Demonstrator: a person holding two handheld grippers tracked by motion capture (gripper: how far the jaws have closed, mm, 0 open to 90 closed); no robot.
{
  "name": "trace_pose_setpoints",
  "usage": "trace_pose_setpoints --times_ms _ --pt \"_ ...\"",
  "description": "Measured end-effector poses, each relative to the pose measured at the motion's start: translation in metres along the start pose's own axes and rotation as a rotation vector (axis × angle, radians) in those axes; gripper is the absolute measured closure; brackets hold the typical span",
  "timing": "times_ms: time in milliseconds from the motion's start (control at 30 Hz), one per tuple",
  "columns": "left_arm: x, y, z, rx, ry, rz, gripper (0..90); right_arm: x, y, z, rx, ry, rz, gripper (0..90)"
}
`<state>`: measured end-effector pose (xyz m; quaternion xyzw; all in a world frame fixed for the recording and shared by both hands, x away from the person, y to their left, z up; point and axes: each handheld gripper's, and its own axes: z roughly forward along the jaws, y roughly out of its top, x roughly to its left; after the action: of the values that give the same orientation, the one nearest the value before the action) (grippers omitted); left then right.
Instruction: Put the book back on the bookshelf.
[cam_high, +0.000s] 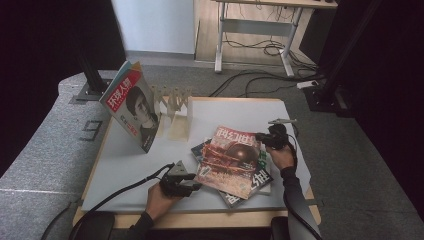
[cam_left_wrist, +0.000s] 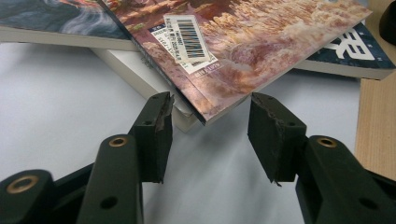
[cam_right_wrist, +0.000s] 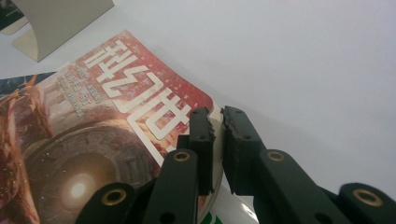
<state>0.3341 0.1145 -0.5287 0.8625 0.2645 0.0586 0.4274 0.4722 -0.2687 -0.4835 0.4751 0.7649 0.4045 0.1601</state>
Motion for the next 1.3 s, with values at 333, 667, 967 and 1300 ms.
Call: trace_pose_setpoints --times_ms 333,667,967,1300 --pt "0.002 0.003 -0.002 -0.012 -0.002 -0.019 29.8 0.013 0.007 -0.013 -0.056 0.000 -0.047 83.3" --pt "0.015 0.022 -0.004 -0.028 -0.018 -0.070 27.3 0.031 0.022 -0.032 -0.109 -0.003 -0.119 83.5" --pt "0.026 0.040 0.006 -0.008 -0.006 -0.041 27.4 0.041 0.032 -0.046 -0.142 0.013 -0.156 83.6" --pt "0.041 0.052 0.023 0.013 -0.026 -0.034 28.6 0.044 0.035 -0.057 -0.181 0.039 -0.164 83.6"
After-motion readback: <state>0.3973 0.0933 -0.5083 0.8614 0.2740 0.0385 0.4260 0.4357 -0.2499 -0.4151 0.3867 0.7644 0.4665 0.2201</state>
